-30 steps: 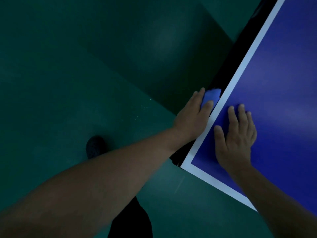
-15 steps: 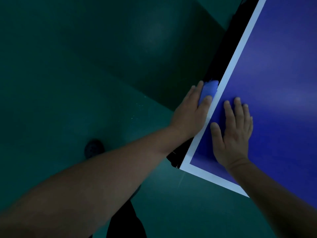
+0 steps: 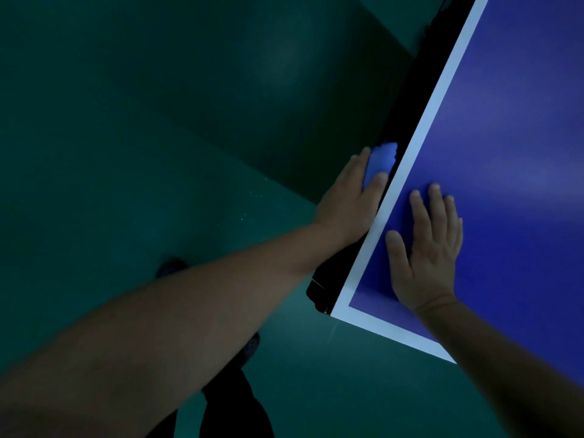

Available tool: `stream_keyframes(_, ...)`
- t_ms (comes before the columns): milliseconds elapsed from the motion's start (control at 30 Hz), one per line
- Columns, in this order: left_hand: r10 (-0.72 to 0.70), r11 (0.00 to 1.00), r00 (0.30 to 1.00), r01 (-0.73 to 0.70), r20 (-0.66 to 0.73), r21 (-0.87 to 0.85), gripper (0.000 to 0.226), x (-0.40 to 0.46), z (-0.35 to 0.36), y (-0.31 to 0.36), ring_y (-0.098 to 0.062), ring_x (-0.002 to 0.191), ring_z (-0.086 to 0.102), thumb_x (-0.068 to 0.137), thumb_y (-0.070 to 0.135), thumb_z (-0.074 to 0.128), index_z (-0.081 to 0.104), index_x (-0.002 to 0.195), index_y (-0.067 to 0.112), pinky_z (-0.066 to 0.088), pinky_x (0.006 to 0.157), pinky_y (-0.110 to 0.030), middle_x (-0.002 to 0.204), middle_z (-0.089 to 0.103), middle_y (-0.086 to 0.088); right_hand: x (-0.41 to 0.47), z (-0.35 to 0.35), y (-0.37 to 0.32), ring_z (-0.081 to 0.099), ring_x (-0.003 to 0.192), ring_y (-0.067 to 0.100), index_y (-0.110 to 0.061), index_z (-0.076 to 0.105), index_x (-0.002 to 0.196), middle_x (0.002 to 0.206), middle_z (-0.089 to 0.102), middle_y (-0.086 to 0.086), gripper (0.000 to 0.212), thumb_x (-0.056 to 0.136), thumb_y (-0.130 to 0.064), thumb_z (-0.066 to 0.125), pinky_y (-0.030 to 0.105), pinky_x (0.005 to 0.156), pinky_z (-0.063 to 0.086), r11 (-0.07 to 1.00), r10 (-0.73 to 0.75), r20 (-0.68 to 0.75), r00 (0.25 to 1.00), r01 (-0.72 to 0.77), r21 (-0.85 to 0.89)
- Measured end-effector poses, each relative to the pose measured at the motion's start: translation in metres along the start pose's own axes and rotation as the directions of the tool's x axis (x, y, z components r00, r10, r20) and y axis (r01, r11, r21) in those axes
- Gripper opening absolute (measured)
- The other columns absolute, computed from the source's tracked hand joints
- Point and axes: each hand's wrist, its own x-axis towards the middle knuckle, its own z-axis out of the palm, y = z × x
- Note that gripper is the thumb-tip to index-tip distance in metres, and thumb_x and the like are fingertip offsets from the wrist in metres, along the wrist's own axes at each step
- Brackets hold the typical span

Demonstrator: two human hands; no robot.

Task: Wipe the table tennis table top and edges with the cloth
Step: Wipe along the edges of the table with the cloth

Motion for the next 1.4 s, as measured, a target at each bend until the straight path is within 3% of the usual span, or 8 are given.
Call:
stream_keyframes(100, -0.016, 0.997, 1.000, 0.017, 0.015, -0.077, 0.066, -0.022, -0.002, -0.011, -0.012, 0.149, 0.030, 0.098, 0.057, 0.034, 0.025, 0.159, 0.031, 0.028, 0.121, -0.042, 0.163, 0.032, 0.007, 0.001, -0.001, 0.000, 0.007, 0.155, 0.029, -0.019, 0.029, 0.157, 0.168, 0.015, 0.004, 0.068, 0.099, -0.054, 0.033, 0.061, 0.121, 0.010, 1.000, -0.001, 0.004, 1.000, 0.001, 0.002)
stream_keyframes(333, -0.033, 0.999, 0.999, 0.033, 0.010, -0.027, 0.063, -0.121, -0.001, -0.032, 0.008, 0.150, 0.008, 0.101, 0.050, 0.034, 0.016, 0.160, 0.035, 0.008, 0.115, -0.009, 0.161, 0.014, 0.025, 0.002, 0.000, 0.003, 0.009, 0.155, 0.031, -0.017, 0.030, 0.156, 0.168, 0.017, 0.007, 0.068, 0.098, -0.052, 0.034, 0.059, 0.122, 0.008, 1.000, -0.015, -0.008, 1.000, 0.015, -0.004)
stream_keyframes(533, 0.010, 1.000, 1.000, -0.010, -0.002, 0.006, 0.060, -0.024, 0.003, -0.003, -0.008, 0.153, 0.011, 0.106, 0.042, 0.034, 0.017, 0.161, 0.024, 0.014, 0.118, -0.025, 0.168, 0.017, 0.002, 0.001, 0.000, 0.002, 0.009, 0.155, 0.031, -0.018, 0.029, 0.157, 0.168, 0.016, 0.006, 0.068, 0.098, -0.052, 0.035, 0.060, 0.122, 0.010, 1.000, -0.011, -0.007, 1.000, 0.011, -0.007)
stream_keyframes(733, 0.029, 1.000, 0.999, -0.029, 0.046, -0.010, 0.058, -0.116, -0.006, -0.030, 0.010, 0.149, 0.005, 0.105, 0.051, 0.034, 0.010, 0.157, 0.042, 0.006, 0.113, -0.004, 0.165, 0.009, 0.023, 0.001, 0.001, 0.002, 0.010, 0.155, 0.032, -0.018, 0.030, 0.157, 0.167, 0.017, 0.007, 0.067, 0.098, -0.051, 0.035, 0.061, 0.121, 0.010, 1.000, -0.016, -0.013, 1.000, 0.016, -0.006)
stream_keyframes(900, -0.018, 0.999, 0.998, 0.016, 0.060, 0.032, 0.065, -0.119, -0.001, -0.024, 0.011, 0.149, 0.000, 0.100, 0.054, 0.031, 0.008, 0.159, 0.038, 0.005, 0.113, -0.007, 0.163, 0.006, 0.026, 0.001, 0.000, 0.002, 0.009, 0.155, 0.032, -0.018, 0.030, 0.156, 0.168, 0.017, 0.007, 0.068, 0.098, -0.051, 0.035, 0.060, 0.122, 0.009, 1.000, -0.016, -0.004, 1.000, 0.016, -0.016)
stream_keyframes(1033, 0.038, 0.998, 0.998, -0.040, 0.047, 0.056, 0.062, -0.037, 0.003, 0.003, -0.007, 0.154, 0.007, 0.107, 0.041, 0.036, 0.012, 0.161, 0.023, 0.011, 0.118, -0.022, 0.169, 0.013, 0.003, 0.002, 0.000, 0.002, 0.009, 0.155, 0.031, -0.018, 0.029, 0.157, 0.168, 0.016, 0.007, 0.068, 0.098, -0.052, 0.035, 0.061, 0.122, 0.010, 1.000, -0.013, 0.004, 1.000, 0.013, -0.019)
stream_keyframes(1167, 0.020, 1.000, 1.000, -0.020, 0.012, 0.011, 0.062, -0.001, 0.004, 0.015, -0.012, 0.154, 0.013, 0.106, 0.044, 0.032, 0.016, 0.161, 0.020, 0.017, 0.124, -0.038, 0.168, 0.018, -0.001, 0.002, -0.001, 0.002, 0.007, 0.155, 0.031, -0.019, 0.028, 0.157, 0.168, 0.015, 0.006, 0.068, 0.098, -0.052, 0.035, 0.061, 0.122, 0.010, 1.000, 0.000, 0.019, 1.000, 0.000, -0.014)
stream_keyframes(1400, 0.020, 0.998, 0.996, -0.025, 0.092, 0.061, 0.065, -0.118, -0.005, -0.029, 0.007, 0.151, 0.002, 0.103, 0.053, 0.026, 0.007, 0.162, 0.031, 0.009, 0.122, -0.020, 0.168, 0.006, 0.017, 0.001, -0.001, 0.001, 0.008, 0.155, 0.031, -0.017, 0.030, 0.157, 0.168, 0.016, 0.006, 0.068, 0.098, -0.051, 0.035, 0.061, 0.121, 0.009, 1.000, -0.008, 0.010, 1.000, 0.008, -0.011)
